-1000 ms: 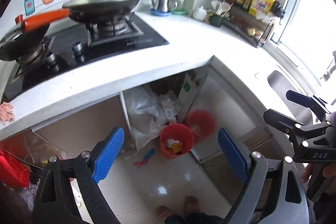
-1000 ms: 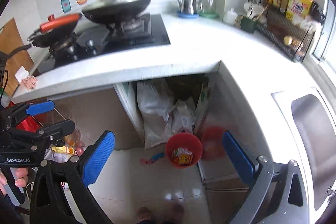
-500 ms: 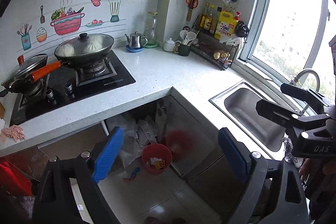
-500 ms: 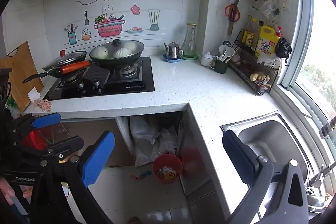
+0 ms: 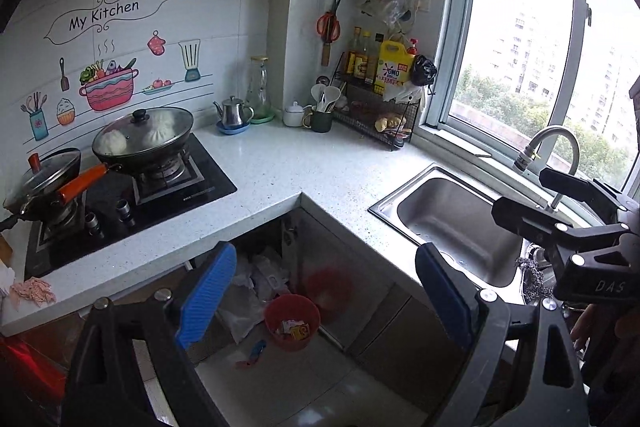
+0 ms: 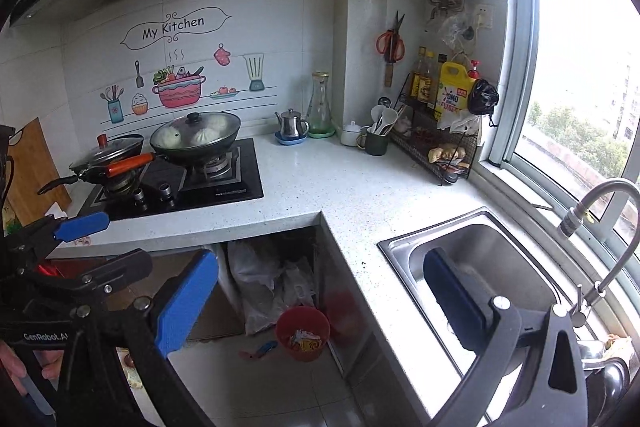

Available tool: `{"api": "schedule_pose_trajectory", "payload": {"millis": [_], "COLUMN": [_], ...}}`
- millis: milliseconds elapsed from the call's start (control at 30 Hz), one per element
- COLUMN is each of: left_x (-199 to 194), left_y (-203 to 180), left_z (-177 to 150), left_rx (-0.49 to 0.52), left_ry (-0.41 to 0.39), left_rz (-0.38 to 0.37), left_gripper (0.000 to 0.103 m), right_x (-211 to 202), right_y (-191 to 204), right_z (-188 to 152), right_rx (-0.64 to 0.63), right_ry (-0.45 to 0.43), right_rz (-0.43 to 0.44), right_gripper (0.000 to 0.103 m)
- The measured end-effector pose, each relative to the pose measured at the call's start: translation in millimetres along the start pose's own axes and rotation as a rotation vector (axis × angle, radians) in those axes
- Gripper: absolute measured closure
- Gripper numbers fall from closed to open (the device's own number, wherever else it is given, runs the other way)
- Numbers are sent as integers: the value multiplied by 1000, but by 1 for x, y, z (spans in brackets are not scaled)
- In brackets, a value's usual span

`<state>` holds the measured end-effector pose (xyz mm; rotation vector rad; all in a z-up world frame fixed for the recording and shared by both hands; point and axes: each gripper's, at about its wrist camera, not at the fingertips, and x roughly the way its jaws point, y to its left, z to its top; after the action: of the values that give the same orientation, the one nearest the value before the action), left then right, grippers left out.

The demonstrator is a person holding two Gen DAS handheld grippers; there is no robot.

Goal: Collect trash

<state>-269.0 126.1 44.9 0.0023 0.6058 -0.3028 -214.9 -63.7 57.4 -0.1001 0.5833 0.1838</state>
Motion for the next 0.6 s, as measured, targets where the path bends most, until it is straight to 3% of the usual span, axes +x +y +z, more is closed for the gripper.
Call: {"api": "schedule_pose_trajectory", "payload": {"millis": [300,600], "left_x": [-9,-17], "left_y": [5,2], "left_z": [-11,-13], "left_rx": [14,45], "left_ry": [23,21], "left_rz": [-36,-13], "left_gripper": [13,13], "right_x": [-8,-16], "right_y": [23,30], "right_z": [-14,-18], "right_rx": [15,13], "right_ry": [5,8], "right_rz": [-31,-35], "right_gripper": [1,1]}}
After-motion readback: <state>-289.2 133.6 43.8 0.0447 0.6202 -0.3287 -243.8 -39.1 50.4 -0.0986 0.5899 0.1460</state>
